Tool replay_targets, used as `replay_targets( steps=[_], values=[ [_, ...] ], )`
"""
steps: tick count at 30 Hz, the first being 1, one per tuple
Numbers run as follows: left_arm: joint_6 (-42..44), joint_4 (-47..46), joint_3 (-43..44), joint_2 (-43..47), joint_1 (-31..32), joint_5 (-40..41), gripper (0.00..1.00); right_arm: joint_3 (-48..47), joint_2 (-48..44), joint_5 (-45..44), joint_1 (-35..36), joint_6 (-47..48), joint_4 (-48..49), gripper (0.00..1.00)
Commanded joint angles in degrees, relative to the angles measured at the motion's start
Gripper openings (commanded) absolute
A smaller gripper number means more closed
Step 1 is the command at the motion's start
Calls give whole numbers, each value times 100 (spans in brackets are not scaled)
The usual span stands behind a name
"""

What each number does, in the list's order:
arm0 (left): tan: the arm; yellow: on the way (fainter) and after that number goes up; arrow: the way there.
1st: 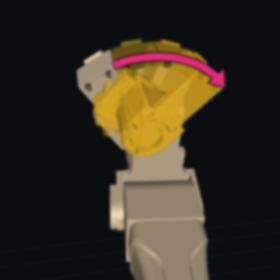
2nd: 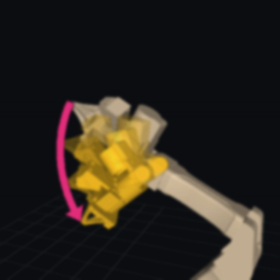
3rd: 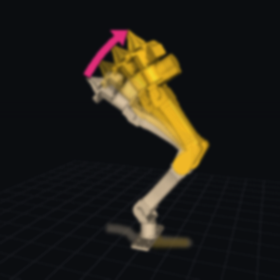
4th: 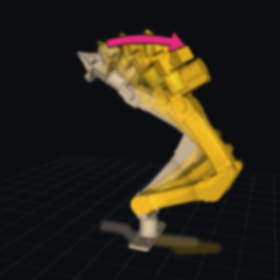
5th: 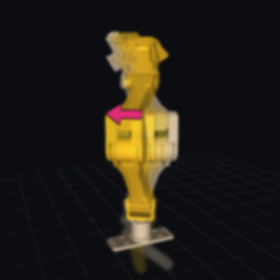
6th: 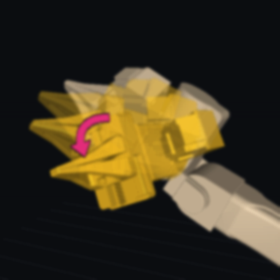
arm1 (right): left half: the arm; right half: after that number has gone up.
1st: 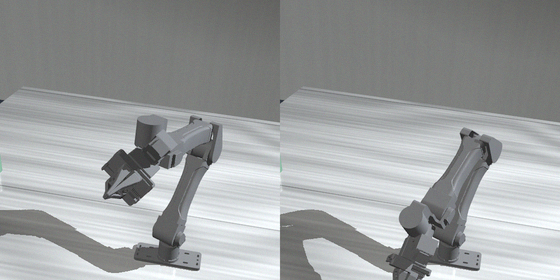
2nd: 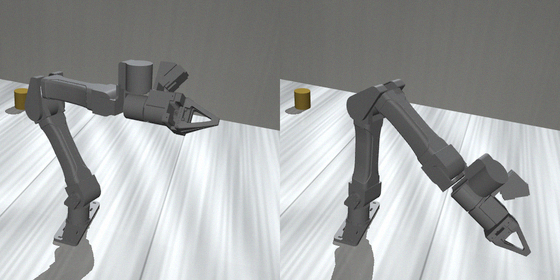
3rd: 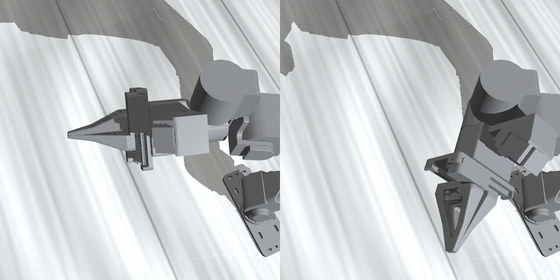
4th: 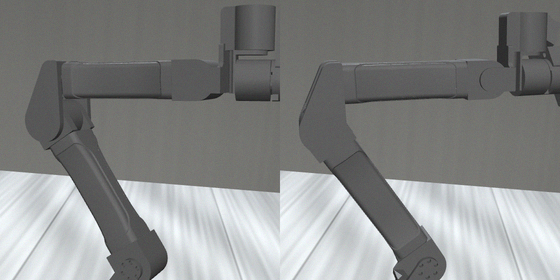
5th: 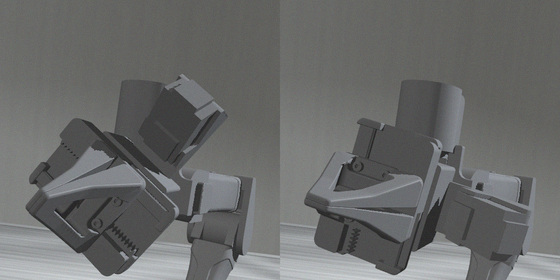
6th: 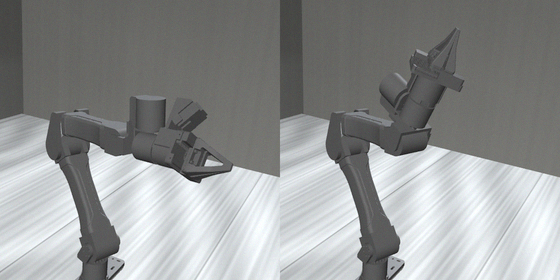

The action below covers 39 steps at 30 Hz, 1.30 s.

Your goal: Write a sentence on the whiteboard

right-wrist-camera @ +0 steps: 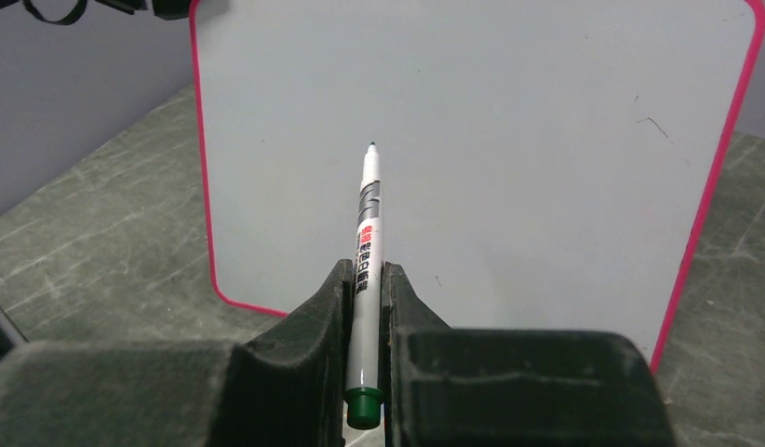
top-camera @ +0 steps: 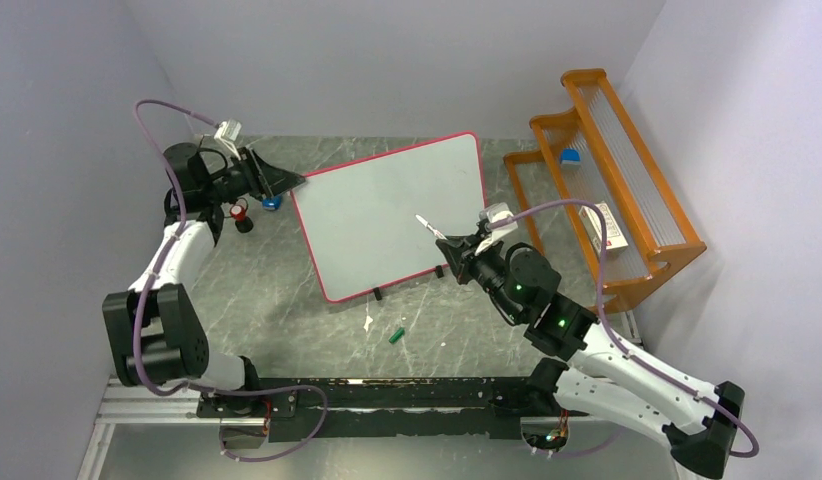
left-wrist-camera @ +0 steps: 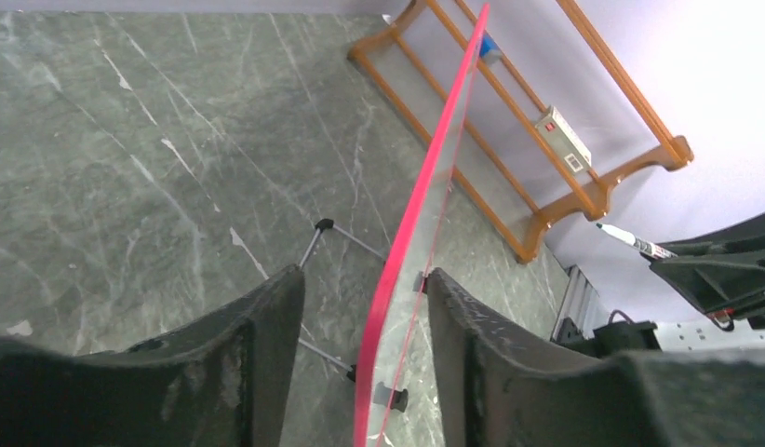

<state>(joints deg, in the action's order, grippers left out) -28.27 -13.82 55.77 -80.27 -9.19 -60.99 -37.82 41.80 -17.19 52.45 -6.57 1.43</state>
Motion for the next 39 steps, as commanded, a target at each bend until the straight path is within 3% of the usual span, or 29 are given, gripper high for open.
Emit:
replay_targets(
  steps=[1,4,7,14,17,27,34,39],
  values=[
    [-506,-1158,-34,-321,63,-676,51,-169,80,160,-18,83,250,0],
    [-666,-1530,-158,-477,80,-791,44,-190,133,180,-22,116,276,0],
    [-1458,-2637,-426,-640,130,-999,38,-183,180,211,-20,121,315,0],
    [-2516,-4357,-1014,-698,203,-1217,15,-150,223,295,-19,118,366,0],
    [-2159,-3880,-1059,-604,328,-1226,5,-157,230,328,-22,144,338,0],
    [440,-554,-698,6,1168,-533,5,-363,319,361,-9,237,110,0],
    [39,-1056,-976,40,1349,-388,5,-1129,980,223,109,188,-549,0],
    [73,-1001,-1031,102,1350,-275,5,-2184,1911,-272,410,-20,-1589,0]
  ],
)
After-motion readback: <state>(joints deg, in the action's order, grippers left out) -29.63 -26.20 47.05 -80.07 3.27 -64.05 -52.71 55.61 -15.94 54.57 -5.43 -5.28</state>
